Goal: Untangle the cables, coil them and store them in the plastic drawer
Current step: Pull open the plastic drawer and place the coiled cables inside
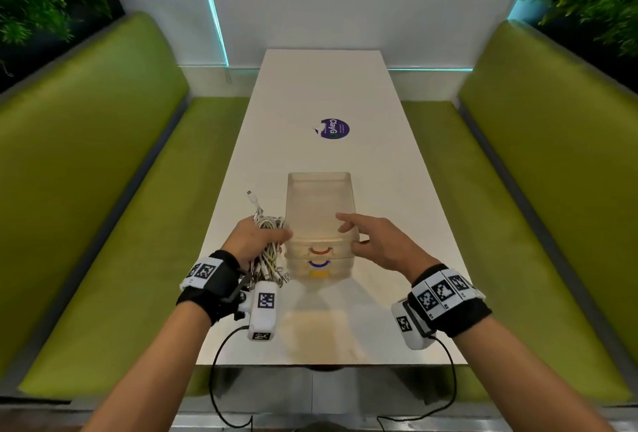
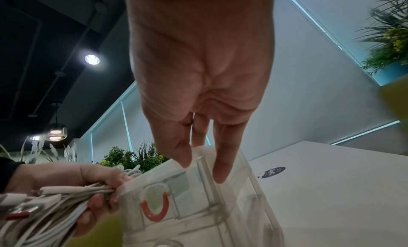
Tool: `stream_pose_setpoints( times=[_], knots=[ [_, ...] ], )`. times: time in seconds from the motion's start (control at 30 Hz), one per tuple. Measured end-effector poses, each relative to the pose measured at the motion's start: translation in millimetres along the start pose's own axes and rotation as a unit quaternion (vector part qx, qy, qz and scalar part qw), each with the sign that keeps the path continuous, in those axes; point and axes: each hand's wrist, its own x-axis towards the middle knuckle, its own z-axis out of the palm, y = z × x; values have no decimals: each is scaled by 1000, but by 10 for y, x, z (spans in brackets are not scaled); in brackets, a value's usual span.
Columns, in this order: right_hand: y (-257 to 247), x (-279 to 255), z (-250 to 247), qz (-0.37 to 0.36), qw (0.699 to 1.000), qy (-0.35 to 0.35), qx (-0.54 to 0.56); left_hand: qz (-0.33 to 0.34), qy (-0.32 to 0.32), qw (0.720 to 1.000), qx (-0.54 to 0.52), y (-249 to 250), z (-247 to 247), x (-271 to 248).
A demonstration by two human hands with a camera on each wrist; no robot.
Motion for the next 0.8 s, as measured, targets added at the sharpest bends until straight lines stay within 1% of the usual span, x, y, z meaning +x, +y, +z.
stream_pose_setpoints(
  times=[0.03, 0.07, 0.1, 0.13, 0.17, 0.2, 0.23, 0.27, 0.3, 0.33, 0.37, 0.4, 0.47, 0.63, 0.73, 0.8],
  knots=[
    [-6, -19, 9, -9, 1000, 4, -7, -5, 0, 1000, -5, 4, 1, -2],
    [-12, -53, 34, -22, 999, 33, -31, -8, 1, 1000, -6, 6, 2, -7],
    [-12, -113, 69, -41, 993, 91, -61, -9, 0, 1000, -5, 13, 8, -11],
    [-6, -184, 127, -67, 981, 161, -86, -12, -1, 1000, -3, 20, 11, -9],
    [-19, -267, 208, -87, 970, 204, -104, -16, -4, 1000, -4, 26, 10, -8],
    [-41, -336, 315, -83, 971, 198, -110, -20, -7, 1000, -9, 31, 5, -9],
    [-67, -378, 435, -52, 982, 141, -113, -25, -10, 1000, -15, 35, 5, -6],
    [-65, -389, 583, -2, 990, 47, -131, -29, -14, 999, -18, 38, 5, -4],
    [-37, -361, 735, 40, 985, -46, -161, -31, -17, 999, -17, 41, 7, -8],
    [18, -303, 875, 70, 974, -112, -186, -31, -20, 999, -15, 47, 15, -16],
    [70, -233, 987, 88, 965, -143, -200, -31, -20, 999, -13, 56, 21, -24],
    [97, -161, 1060, 96, 962, -149, -210, -33, -19, 999, -12, 64, 24, -35],
    [123, -39, 1133, 102, 961, -136, -220, -36, -16, 999, -12, 71, 18, -39],
    [153, 28, 1177, 111, 970, -66, -205, -39, -9, 999, -15, 50, 18, -26],
    [152, 7, 1155, 101, 971, -58, -206, -30, -9, 999, -6, 43, 20, -41],
    [110, -59, 1129, 91, 970, -67, -215, -34, -12, 999, -10, 43, 28, -44]
  ],
)
